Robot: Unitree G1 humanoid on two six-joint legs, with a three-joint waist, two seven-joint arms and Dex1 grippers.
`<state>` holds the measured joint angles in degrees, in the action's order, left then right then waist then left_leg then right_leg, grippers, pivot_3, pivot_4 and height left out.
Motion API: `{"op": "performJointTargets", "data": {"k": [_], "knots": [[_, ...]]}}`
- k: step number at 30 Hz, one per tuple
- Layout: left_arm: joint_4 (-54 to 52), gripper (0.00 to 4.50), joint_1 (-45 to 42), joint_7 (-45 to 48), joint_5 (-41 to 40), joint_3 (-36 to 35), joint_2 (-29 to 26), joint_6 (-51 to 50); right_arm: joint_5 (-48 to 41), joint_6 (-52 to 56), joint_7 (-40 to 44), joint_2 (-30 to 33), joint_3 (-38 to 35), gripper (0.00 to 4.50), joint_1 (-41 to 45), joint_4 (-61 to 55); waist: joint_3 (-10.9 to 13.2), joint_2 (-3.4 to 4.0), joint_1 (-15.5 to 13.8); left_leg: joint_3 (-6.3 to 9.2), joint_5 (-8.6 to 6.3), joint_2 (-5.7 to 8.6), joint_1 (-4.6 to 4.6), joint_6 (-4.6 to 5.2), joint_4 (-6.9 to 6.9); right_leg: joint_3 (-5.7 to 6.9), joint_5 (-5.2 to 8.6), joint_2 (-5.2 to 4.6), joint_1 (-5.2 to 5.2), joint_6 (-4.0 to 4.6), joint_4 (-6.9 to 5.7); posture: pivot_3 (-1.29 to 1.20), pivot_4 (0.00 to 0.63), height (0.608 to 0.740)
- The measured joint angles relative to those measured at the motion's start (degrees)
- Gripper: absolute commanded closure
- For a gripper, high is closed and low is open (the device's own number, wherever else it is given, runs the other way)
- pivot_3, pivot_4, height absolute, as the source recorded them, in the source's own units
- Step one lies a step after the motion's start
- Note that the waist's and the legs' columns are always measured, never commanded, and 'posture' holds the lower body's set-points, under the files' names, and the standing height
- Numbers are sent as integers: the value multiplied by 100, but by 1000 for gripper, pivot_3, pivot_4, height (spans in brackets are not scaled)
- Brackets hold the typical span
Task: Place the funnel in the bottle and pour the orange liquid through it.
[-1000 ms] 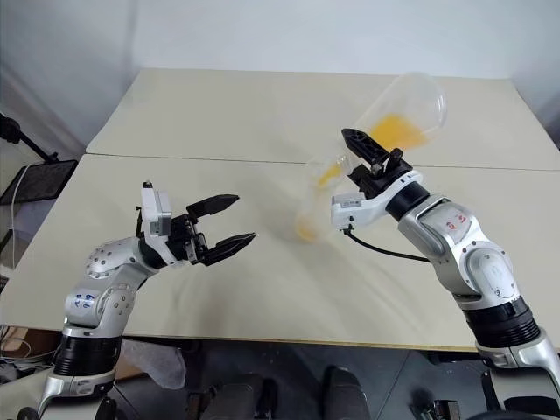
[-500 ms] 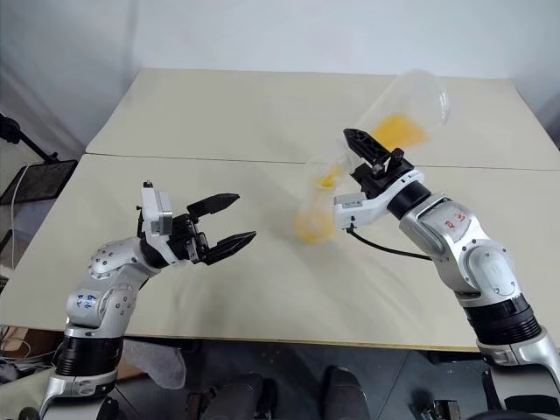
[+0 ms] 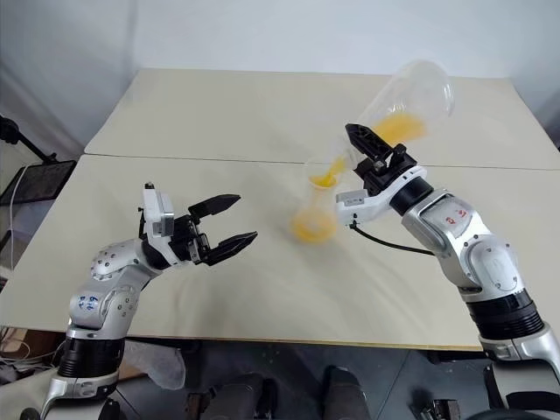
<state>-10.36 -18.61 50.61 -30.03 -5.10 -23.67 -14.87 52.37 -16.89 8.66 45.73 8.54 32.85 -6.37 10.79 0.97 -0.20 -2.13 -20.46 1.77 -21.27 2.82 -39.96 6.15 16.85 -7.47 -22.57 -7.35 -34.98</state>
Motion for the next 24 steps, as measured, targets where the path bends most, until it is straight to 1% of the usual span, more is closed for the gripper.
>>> {"op": "performJointTargets", "data": {"k": [24], "knots": [[0,0,0,-36,0,13,27,4,125,-237,-60,57,0,2061,226,132,0,0,27,0,1,-2,0,-1,1,-3,0,1,0,1,0,0,150,740]]}}
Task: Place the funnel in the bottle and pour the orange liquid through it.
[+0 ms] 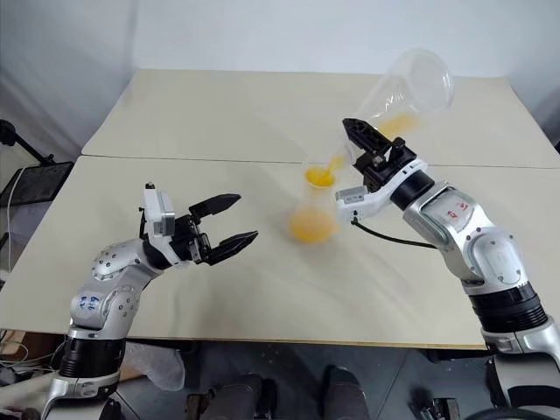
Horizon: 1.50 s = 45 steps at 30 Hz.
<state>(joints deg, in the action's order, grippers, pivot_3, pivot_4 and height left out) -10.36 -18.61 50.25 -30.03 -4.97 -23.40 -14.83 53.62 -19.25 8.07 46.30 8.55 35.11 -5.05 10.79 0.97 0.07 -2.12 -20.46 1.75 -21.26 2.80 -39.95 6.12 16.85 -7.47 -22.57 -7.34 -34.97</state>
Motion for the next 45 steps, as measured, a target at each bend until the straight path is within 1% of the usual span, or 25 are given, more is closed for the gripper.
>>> {"op": "performJointTargets", "data": {"k": [38,41,45], "knots": [[-17,0,24,-44,0,60,63,115,231,-235,-153,0,0,2061,72,66,0,0,1,0,0,0,0,0,0,-1,0,0,0,0,0,0,150,740],[-16,0,24,-45,1,66,75,116,131,-230,-139,-6,0,2061,71,65,0,0,1,0,0,0,0,0,0,-1,0,0,0,0,0,0,150,740],[-13,0,23,-44,1,91,76,117,-597,-58,135,-283,-93,2061,-21,0,0,-1,-1,2,0,-2,0,0,0,0,0,2,2,0,-1,0,150,740]]}}
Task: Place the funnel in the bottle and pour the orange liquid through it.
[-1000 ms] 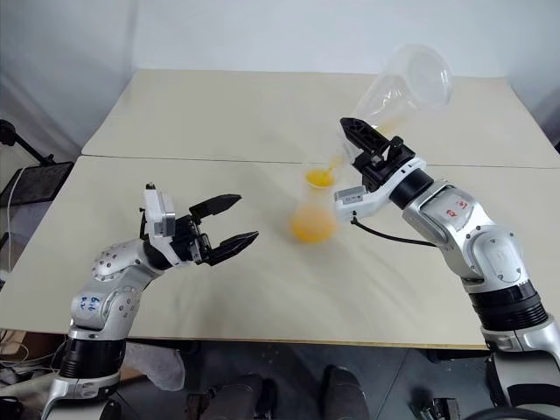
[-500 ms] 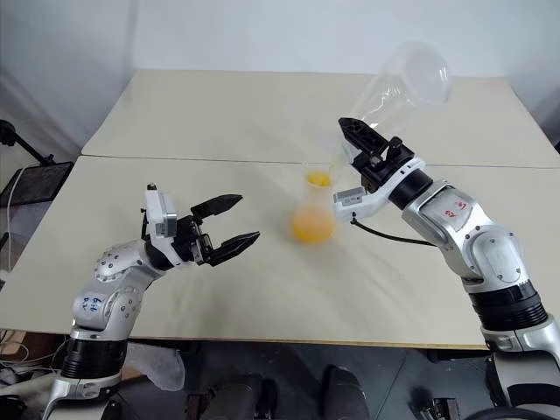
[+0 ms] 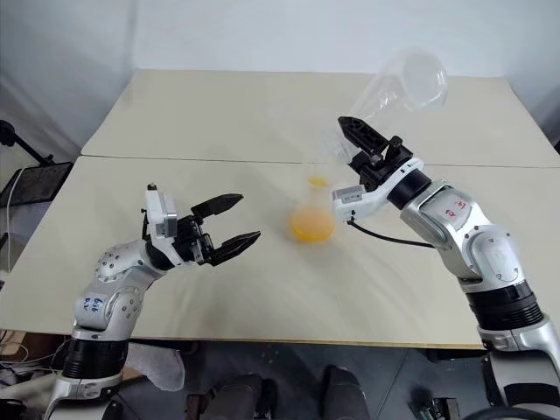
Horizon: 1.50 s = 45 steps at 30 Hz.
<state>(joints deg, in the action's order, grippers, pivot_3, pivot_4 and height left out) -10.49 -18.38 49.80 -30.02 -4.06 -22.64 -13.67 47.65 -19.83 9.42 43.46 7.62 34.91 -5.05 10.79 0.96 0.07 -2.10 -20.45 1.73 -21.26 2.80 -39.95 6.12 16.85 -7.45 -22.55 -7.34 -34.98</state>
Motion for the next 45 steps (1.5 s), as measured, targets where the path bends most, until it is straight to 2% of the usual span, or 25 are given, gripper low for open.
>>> {"op": "performJointTargets", "data": {"k": [4,9,11,15,19,23,28,34,40,45], "knots": [[18,0,-6,13,0,5,-2,1,-941,564,467,-409,-374,2061,-215,-393,0,-1,-5,2,0,1,0,0,-2,1,0,-2,3,0,1,0,150,740],[90,0,-72,69,0,6,-12,2,-2410,1930,1164,-1064,-984,2061,-311,-1036,0,-1,-12,4,0,0,0,0,-3,2,0,-1,5,0,-2,0,150,740],[188,0,-118,93,0,6,-25,2,-3091,2727,1369,-1290,-1424,2061,-309,-1287,0,-1,-25,7,0,1,0,1,-4,1,0,-3,7,0,-2,0,150,740],[237,0,-122,123,1,6,-60,7,-4054,3946,1471,-1320,-2436,2061,-305,-1399,0,-1,-43,7,0,6,0,1,-1,0,0,-8,6,0,-2,0,150,740],[243,0,-127,135,2,7,-64,13,-5100,4784,1391,-1341,-3684,2061,-301,-833,0,-1,-46,4,0,6,1,1,1,1,0,-6,5,0,-2,0,150,740],[248,0,-152,148,4,23,-57,20,-5727,4902,1327,-1307,-4343,2061,-393,-3,0,0,-5,-2,0,5,7,2,4,0,0,-4,4,0,-7,0,150,740],[248,0,-155,153,4,29,-58,22,-5880,4576,1226,-1195,-4418,2061,-675,1071,0,1,0,-14,1,5,8,4,4,-2,0,-5,2,0,-7,0,150,740],[248,0,-170,153,4,69,-48,22,-6164,3843,1275,-1180,-4425,2061,-673,1643,-1,1,2,-13,2,3,11,4,2,-4,0,-4,3,0,-8,0,150,740],[248,0,-276,160,4,75,-45,21,-6462,3470,1207,-1181,-4425,22,-828,1831,-1,2,-19,-8,2,4,8,4,1,-8,0,-7,5,0,-6,0,150,740],[293,0,-285,216,4,75,-50,21,-6739,3530,1262,-1096,-4418,22,-1238,1367,-1,2,-24,-6,2,5,6,4,2,-11,0,-7,5,0,-3,0,150,740]]}}
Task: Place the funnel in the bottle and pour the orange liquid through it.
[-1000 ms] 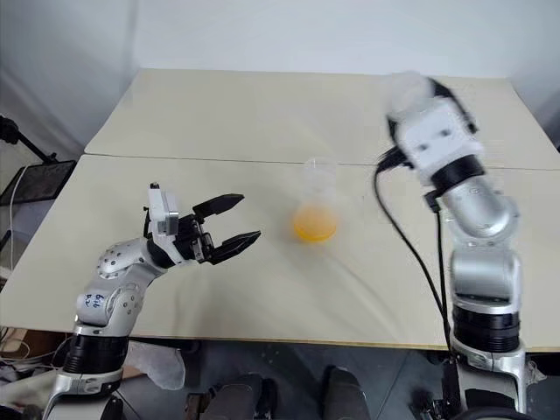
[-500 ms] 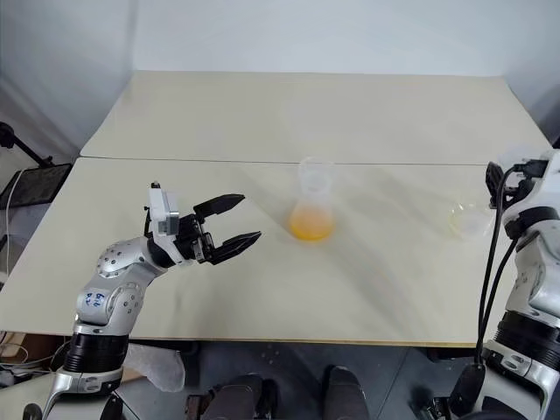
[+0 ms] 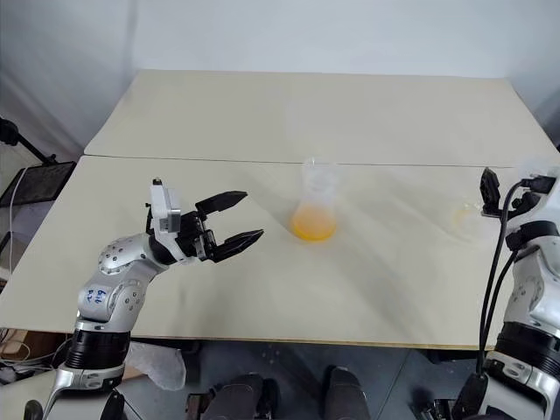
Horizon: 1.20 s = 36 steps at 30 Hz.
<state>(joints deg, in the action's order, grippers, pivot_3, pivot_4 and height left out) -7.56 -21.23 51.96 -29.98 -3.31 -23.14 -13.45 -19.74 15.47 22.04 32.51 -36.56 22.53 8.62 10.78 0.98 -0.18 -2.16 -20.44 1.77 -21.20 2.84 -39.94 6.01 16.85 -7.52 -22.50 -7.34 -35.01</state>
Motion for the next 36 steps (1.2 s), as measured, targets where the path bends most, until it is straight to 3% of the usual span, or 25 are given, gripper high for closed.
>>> {"op": "performJointTargets", "data": {"k": [12,18,22,26,29,36], "knots": [[379,0,-85,237,1,-76,-253,32,-833,-149,823,498,-687,22,-1456,-928,0,0,-108,-9,1,1,3,2,-1,1,0,2,3,0,7,0,150,740],[390,0,21,313,1,-256,-538,33,-1331,-531,1524,861,-1172,22,-1830,-1288,0,0,-115,-6,1,0,4,2,2,-3,0,0,4,0,11,0,150,740],[402,0,302,385,3,-432,-854,28,-1764,-421,2334,1075,-1182,22,-2537,-2076,0,-1,-117,0,1,-3,2,2,7,-10,0,-2,6,0,20,0,150,740],[374,0,503,400,31,-537,-1147,-22,-2188,-303,3164,1220,-987,22,-3213,-2929,0,-1,-119,2,-1,-4,4,3,7,-16,0,-11,11,0,29,0,150,740],[348,0,926,527,116,-679,-1381,137,-2112,-423,4172,1345,-315,22,-4012,-3377,0,-9,-125,9,-5,-11,9,0,19,-13,0,-16,16,1,42,0,150,740],[82,0,1541,620,206,-818,-1553,430,-1787,-1011,5067,1299,318,22,-4065,-2871,2,-11,-128,10,-8,-8,11,2,17,-12,0,-37,21,1,58,0,150,740]]}}
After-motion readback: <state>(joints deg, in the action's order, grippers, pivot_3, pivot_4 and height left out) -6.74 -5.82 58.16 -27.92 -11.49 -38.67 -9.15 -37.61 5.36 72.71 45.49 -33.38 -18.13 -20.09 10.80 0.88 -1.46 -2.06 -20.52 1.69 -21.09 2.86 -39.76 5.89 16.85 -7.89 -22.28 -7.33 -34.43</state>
